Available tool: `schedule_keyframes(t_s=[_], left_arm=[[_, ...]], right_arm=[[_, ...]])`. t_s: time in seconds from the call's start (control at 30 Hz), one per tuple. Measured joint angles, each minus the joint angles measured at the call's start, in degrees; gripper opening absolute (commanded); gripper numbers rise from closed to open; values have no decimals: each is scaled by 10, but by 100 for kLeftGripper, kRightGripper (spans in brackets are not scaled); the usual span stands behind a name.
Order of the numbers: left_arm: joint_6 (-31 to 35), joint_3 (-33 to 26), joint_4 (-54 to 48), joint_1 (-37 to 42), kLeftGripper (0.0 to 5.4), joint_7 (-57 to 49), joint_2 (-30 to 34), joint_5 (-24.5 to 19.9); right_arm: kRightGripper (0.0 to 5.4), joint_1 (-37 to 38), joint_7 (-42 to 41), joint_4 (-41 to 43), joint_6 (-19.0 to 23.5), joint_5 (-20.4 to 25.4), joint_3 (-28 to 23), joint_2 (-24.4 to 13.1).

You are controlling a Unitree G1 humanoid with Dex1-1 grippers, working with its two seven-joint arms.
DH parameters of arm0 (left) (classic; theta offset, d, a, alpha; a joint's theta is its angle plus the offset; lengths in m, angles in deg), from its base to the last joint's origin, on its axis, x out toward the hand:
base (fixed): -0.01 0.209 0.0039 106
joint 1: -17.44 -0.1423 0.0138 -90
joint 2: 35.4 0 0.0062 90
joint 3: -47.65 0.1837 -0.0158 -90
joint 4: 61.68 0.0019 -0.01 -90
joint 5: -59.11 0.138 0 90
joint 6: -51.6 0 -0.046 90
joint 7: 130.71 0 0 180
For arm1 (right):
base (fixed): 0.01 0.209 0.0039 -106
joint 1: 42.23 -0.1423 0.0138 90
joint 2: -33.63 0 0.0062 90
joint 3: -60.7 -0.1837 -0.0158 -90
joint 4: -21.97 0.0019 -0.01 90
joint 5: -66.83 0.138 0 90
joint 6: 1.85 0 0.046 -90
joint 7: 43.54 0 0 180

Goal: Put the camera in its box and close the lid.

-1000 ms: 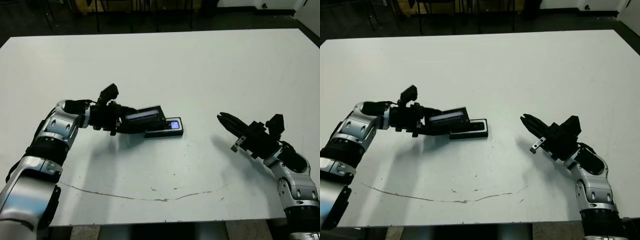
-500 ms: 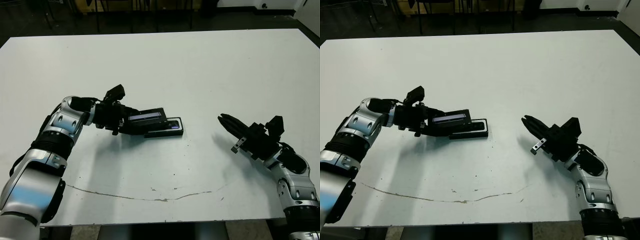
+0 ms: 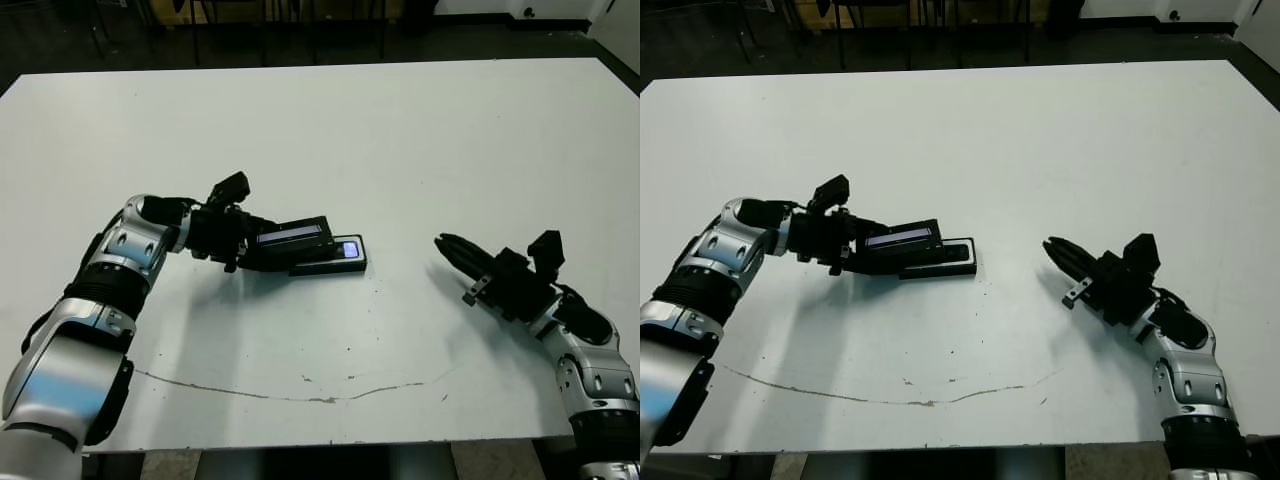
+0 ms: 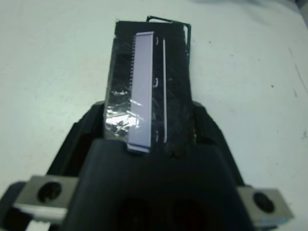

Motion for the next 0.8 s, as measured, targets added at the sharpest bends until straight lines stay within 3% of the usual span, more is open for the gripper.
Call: schedule_keyframes(t_s=[0.63,0.8], left_arm=[[-10,-33,43,-6,278,6,-13,-22],[-10,-46,62,-7,278,9,-19,-28]], right_arm=[[0,-3,21,27,17,-13,-1,0],[0,-4,13,12,4,-13,-1,0]])
